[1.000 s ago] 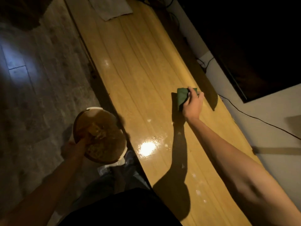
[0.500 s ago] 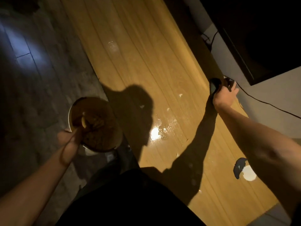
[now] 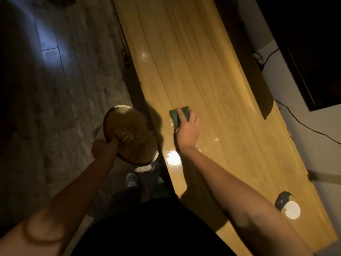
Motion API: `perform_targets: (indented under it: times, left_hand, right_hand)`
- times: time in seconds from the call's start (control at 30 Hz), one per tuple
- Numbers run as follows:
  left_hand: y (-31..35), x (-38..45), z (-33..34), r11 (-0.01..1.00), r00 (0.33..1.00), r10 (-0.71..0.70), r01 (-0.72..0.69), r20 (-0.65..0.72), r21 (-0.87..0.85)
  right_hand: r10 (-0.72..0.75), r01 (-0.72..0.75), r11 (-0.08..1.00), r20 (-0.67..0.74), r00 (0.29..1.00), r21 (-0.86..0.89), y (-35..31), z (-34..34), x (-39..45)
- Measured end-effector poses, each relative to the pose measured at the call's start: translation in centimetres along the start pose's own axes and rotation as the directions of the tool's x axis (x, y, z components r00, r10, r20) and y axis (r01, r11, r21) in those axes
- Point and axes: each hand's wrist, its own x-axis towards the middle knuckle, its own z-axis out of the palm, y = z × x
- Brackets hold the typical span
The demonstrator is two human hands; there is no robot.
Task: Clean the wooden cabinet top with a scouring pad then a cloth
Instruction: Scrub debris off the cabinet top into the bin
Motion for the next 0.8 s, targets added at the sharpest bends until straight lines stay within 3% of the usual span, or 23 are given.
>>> perform_targets:
  times: [0.1, 0.2, 0.27, 0.37, 0.53, 0.67, 0.8]
  left_hand:
    - [-0.5, -0.8, -0.7, 0.999, 1.000, 0.029, -0.029, 0.007, -0.029]
    - [-1.4, -1.4, -2.3, 0.998, 0.998, 0.038, -0.034, 0.055, -0.058]
    - [-2.3, -1.2, -3.7, 0.996, 0.996, 0.036, -0.029, 0.081, -0.087]
    - [-3.5, -1.1, -5.2, 0.996, 0.995, 0.044, -0.036, 0.095, -0.085]
    - [-4.3, -2.1, -5.5, 0.996, 0.989, 0.092, -0.090, 0.119, -0.018]
    - [-4.3, -3.3, -4.6, 0.995, 0.985, 0.063, -0.074, 0.158, 0.062]
    - [-4.6, -4.2, -3.6, 0.989, 0.986, 0.098, -0.111, 0.133, 0.095]
  right_hand:
    - [-0.118, 0.097, 0.987, 0.172, 0.978, 0.127, -7.1, 3.2, -3.5]
    - [-0.389, 0.338, 0.919, 0.338, 0.857, 0.201, -11.5, 6.0, -7.5]
    - [-0.407, 0.342, 0.911, 0.358, 0.840, 0.232, -12.6, 6.8, -9.5]
    - [-0.347, 0.342, 0.937, 0.343, 0.873, 0.076, -12.6, 6.9, -10.7]
    - [-0.289, 0.278, 0.957, 0.228, 0.930, 0.080, -10.2, 3.0, -9.9]
    - [-0.101, 0.098, 0.988, 0.021, 0.995, 0.117, -5.6, -1.3, -8.6]
    - [0.156, -0.135, 0.981, -0.159, 0.975, 0.138, 2.4, -6.6, -6.1]
